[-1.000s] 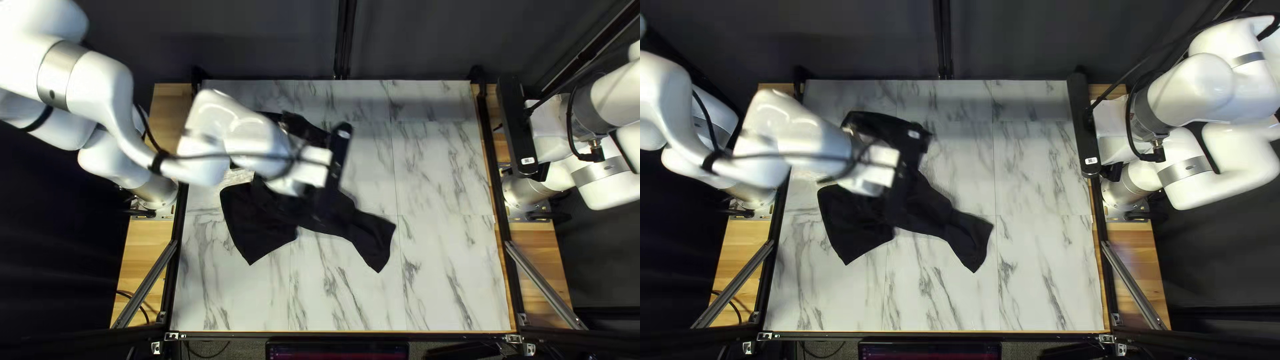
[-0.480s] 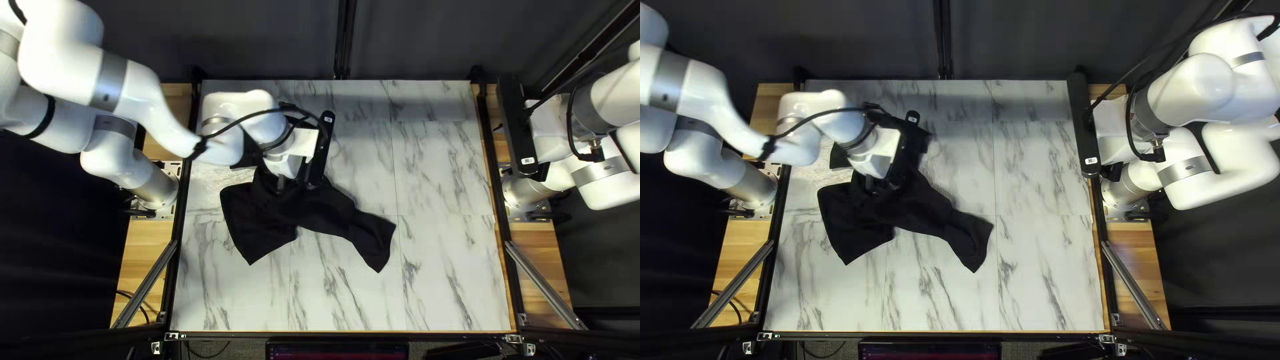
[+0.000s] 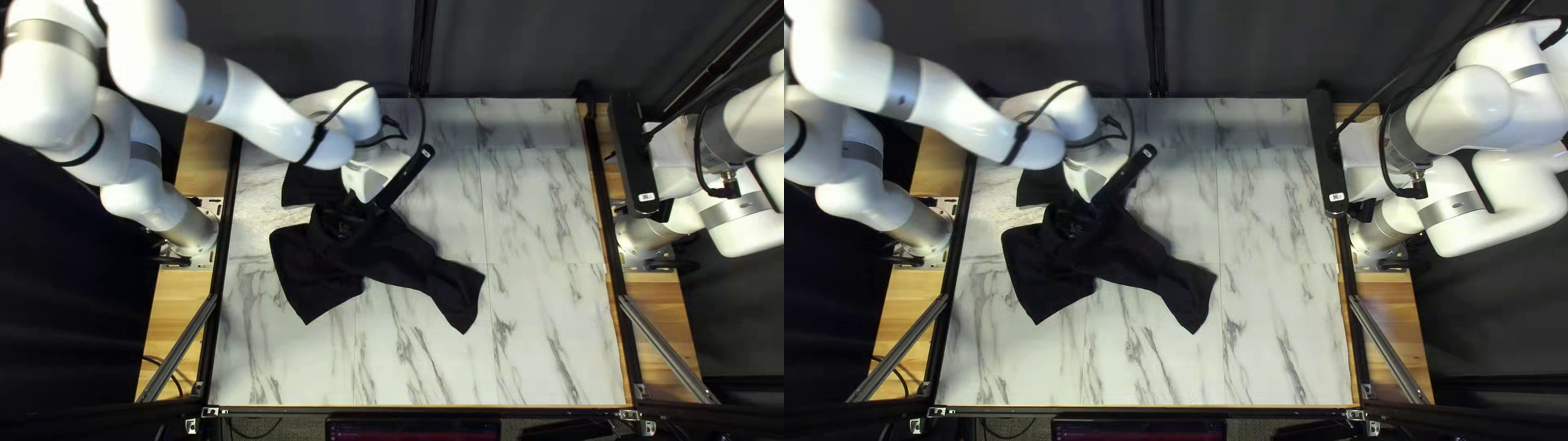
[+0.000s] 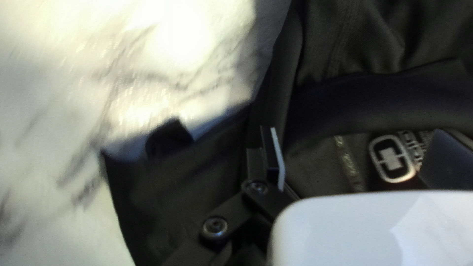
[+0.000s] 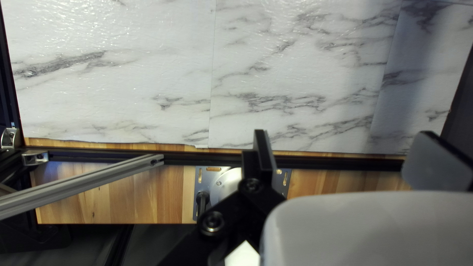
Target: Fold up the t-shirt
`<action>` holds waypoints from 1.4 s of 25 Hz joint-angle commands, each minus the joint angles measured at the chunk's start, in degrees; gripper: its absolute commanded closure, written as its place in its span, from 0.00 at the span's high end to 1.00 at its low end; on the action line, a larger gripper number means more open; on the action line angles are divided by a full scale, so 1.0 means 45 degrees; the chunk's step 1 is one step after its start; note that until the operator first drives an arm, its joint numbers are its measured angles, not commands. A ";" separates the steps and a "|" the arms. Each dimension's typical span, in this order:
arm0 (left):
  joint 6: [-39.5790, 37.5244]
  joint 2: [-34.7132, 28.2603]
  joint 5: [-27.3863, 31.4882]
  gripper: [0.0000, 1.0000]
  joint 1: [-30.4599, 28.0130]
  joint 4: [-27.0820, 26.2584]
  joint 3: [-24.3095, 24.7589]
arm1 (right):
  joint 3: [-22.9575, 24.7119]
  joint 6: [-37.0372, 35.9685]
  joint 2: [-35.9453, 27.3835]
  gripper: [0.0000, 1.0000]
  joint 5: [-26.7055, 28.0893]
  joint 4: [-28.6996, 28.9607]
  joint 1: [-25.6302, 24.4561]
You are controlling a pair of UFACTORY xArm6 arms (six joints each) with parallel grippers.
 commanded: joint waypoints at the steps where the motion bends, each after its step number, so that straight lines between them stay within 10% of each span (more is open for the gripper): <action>1: 0.0555 -0.0006 -0.0035 0.90 -0.0145 -0.0027 0.0200 | 0.0000 0.0000 0.0000 1.00 0.0000 0.0000 0.0000; 6: 0.0851 0.0465 -0.0052 0.72 -0.0496 -0.0122 -0.0194 | 0.0000 0.0000 0.0000 1.00 0.0000 0.0000 0.0000; 10: 0.0863 0.0600 -0.0022 0.08 -0.0698 -0.0069 -0.0362 | 0.0000 0.0000 0.0000 1.00 0.0000 0.0000 0.0000; 19: -0.1099 -0.0733 -0.0161 0.01 -0.1621 0.0871 0.0309 | 0.0000 0.0000 0.0000 1.00 0.0000 0.0000 0.0000; 24: -0.6444 -0.1496 0.0008 0.00 -0.3739 0.3455 0.0181 | 0.0000 0.0000 0.0000 1.00 0.0000 0.0000 0.0000; 35: -1.9900 0.2624 0.5072 0.00 -0.8561 0.6927 -0.5885 | 0.0000 0.0000 0.0000 1.00 0.0000 0.0000 0.0000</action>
